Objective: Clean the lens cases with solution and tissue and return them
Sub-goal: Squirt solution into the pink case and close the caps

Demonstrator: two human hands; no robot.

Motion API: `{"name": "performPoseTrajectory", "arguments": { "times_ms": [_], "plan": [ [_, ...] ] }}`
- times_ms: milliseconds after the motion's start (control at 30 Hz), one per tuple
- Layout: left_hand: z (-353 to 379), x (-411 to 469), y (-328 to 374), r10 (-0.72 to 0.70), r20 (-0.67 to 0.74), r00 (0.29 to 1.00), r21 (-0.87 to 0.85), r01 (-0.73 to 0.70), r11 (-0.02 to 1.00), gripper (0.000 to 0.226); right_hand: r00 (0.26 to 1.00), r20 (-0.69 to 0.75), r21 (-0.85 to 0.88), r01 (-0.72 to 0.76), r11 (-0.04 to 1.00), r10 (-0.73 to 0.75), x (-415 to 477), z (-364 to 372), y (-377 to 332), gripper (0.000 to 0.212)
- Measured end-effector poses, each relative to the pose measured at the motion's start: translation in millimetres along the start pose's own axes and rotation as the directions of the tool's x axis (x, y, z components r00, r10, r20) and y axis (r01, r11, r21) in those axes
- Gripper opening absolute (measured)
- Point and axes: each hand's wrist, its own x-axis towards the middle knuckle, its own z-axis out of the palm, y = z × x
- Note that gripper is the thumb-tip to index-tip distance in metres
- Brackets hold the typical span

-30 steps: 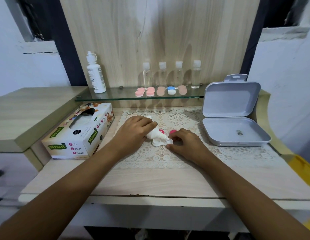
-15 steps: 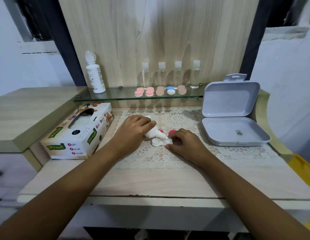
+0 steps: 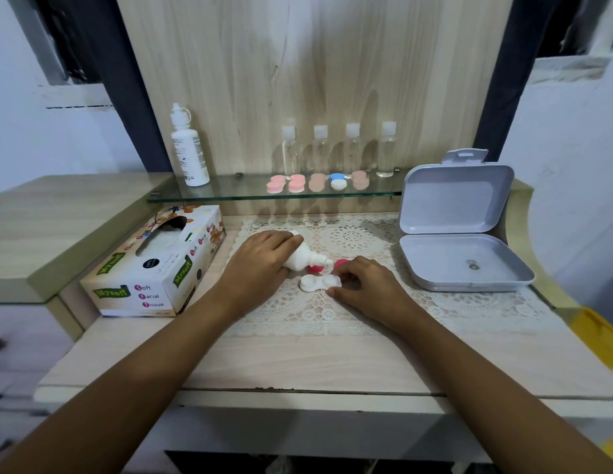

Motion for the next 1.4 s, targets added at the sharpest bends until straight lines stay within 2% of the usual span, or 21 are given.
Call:
{"name": "performPoseTrajectory", "arguments": {
  "times_ms": [67,133,200,333,433,600,833,933,1000,1067,1133,1200,1233,1300,1333,1400],
  "plan": [
    [-1,0,2,-0.133,-0.032,0.991,-0.085,0.13,0.988,0.051,1.0,0.002,0.001,-0.004,1.0,0.004,0,0,0,0.03],
    [-1,2,4,-0.318,-0.054,0.947,-0.229,0.298,0.927,0.049,1.0,-0.002,0.006,-0.004,1.0,0.004,0,0,0,0.029],
    [-3,6,2,-0.472,-0.047,0.881,-0.356,0.426,0.832,0.05,1.0,-0.003,0.006,-0.002,1.0,0.002,0,0,0,0.029],
    [-4,11,-2,-0.685,0.045,0.727,-0.516,0.605,0.607,0.045,1.0,-0.003,0.009,0.005,1.0,-0.005,1,0,0,0.028],
    [2,11,-8,-0.78,0.1,0.618,-0.539,0.693,0.479,0.042,1.0,-0.014,0.021,0.016,1.0,-0.016,0,1,0,0.025],
    [8,8,-13,-0.852,0.111,0.512,-0.586,0.726,0.359,0.044,0.999,-0.019,0.006,0.027,1.0,-0.027,-1,1,1,0.023],
    [8,6,-9,-0.836,0.146,0.529,-0.573,0.734,0.365,0.052,0.999,-0.026,0.003,0.035,0.999,-0.035,-1,1,1,0.025],
    [6,6,-10,-0.819,0.165,0.55,-0.527,0.751,0.398,0.084,0.999,-0.026,-0.006,0.036,0.999,-0.036,-1,1,1,0.026],
    [1,6,-3,-0.82,0.104,0.563,-0.473,0.753,0.458,0.095,0.999,-0.024,-0.008,0.032,0.999,-0.032,-1,0,1,0.026],
    [-7,6,9,-0.802,-0.071,0.593,-0.386,0.725,0.57,0.087,0.999,-0.02,-0.008,0.029,1.0,-0.029,-1,1,0,0.026],
    [-15,6,21,-0.717,-0.254,0.65,-0.283,0.659,0.697,0.068,0.999,-0.022,-0.01,0.03,0.999,-0.03,-1,1,0,0.026],
    [-17,8,30,-0.607,-0.313,0.73,-0.235,0.56,0.794,0.046,0.999,-0.022,-0.013,0.029,0.999,-0.029,0,1,0,0.027],
    [-16,10,33,-0.564,-0.283,0.776,-0.241,0.512,0.825,0.037,0.999,-0.021,-0.015,0.029,0.999,-0.029,0,1,0,0.027],
    [-15,16,39,-0.528,-0.139,0.838,-0.299,0.472,0.829,0.027,0.999,-0.022,-0.018,0.03,0.999,-0.03,0,1,0,0.027],
    [-14,19,42,-0.528,-0.041,0.848,-0.328,0.487,0.809,0.026,0.999,-0.024,-0.017,0.028,0.999,-0.029,0,1,0,0.027],
    [-9,27,43,-0.553,0.175,0.814,-0.302,0.579,0.757,0.033,0.999,-0.027,-0.016,0.024,1.0,-0.025,-1,1,-1,0.028]
  ]
}}
